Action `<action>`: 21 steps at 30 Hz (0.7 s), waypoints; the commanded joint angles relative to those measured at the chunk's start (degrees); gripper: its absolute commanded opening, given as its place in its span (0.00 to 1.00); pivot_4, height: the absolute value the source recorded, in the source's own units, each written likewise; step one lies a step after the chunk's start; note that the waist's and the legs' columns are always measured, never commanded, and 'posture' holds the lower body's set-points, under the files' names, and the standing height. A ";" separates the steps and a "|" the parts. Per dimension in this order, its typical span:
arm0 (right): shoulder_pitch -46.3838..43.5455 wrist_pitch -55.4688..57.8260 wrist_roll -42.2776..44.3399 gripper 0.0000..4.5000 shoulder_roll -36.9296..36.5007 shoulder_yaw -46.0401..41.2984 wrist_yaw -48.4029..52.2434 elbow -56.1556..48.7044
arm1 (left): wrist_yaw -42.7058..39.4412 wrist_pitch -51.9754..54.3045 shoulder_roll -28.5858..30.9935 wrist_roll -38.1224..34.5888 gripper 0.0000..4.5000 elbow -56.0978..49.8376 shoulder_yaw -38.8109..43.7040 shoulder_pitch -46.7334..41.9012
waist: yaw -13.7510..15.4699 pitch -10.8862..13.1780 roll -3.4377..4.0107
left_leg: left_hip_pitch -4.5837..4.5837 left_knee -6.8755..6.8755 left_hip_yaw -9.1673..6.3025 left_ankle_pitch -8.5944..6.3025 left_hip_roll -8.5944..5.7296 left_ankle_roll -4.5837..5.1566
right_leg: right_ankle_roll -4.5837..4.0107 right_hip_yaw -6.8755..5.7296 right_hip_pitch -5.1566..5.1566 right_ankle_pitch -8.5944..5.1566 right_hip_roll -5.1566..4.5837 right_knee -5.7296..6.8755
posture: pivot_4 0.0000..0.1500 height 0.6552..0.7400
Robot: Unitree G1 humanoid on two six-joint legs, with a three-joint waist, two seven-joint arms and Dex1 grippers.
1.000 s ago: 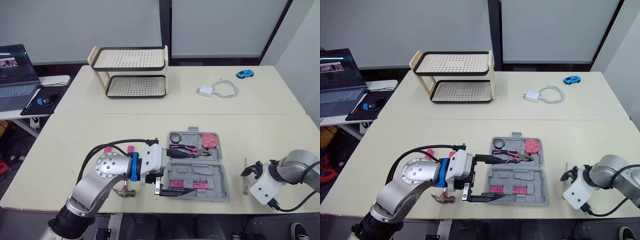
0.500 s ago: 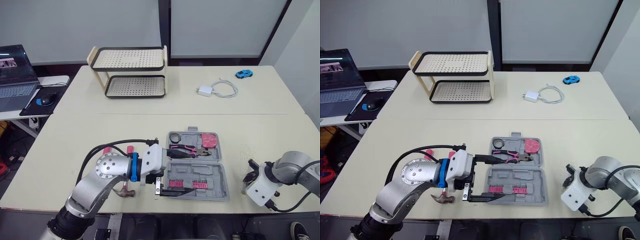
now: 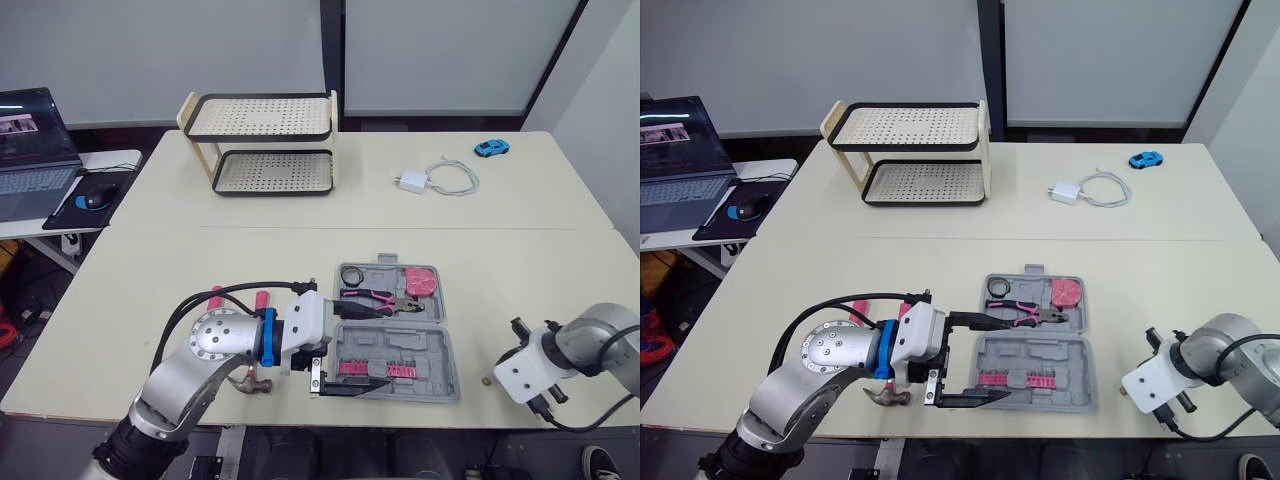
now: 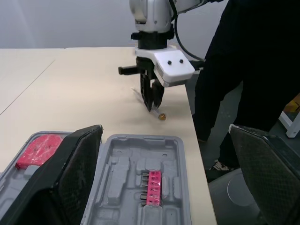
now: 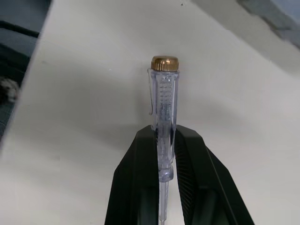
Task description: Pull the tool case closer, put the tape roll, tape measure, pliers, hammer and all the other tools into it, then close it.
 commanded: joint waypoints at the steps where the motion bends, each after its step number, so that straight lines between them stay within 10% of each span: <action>1: 2.69 19.65 6.67 0.05 1.30 -6.20 1.71 -7.19 | 1.29 -1.17 -1.12 -0.23 1.00 -1.13 0.32 -0.22 | 0.05 0.00 0.00 | 0.00 0.00 -0.01 0.00 0.00 0.00 | 0.00 0.00 0.00 0.00 0.00 0.01 | 1.00 1.00; 10: 1.95 56.02 15.44 0.05 8.76 -12.68 -6.08 -15.23 | 1.02 -1.25 -0.83 -0.23 1.00 -0.58 0.39 -0.03 | 0.28 0.00 0.01 | -0.02 0.01 -0.02 -0.01 -0.02 0.01 | 0.00 -0.01 -0.01 0.00 -0.01 0.02 | 1.00 1.00; 21: 1.83 73.59 20.93 0.05 15.47 -15.28 -19.90 -20.06 | 0.59 -1.69 -1.20 0.31 1.00 0.17 -0.43 -1.02 | 1.13 0.00 0.00 | -0.06 0.01 -0.02 -0.01 -0.02 0.01 | 0.00 -0.01 -0.05 0.00 -0.02 0.01 | 1.00 1.00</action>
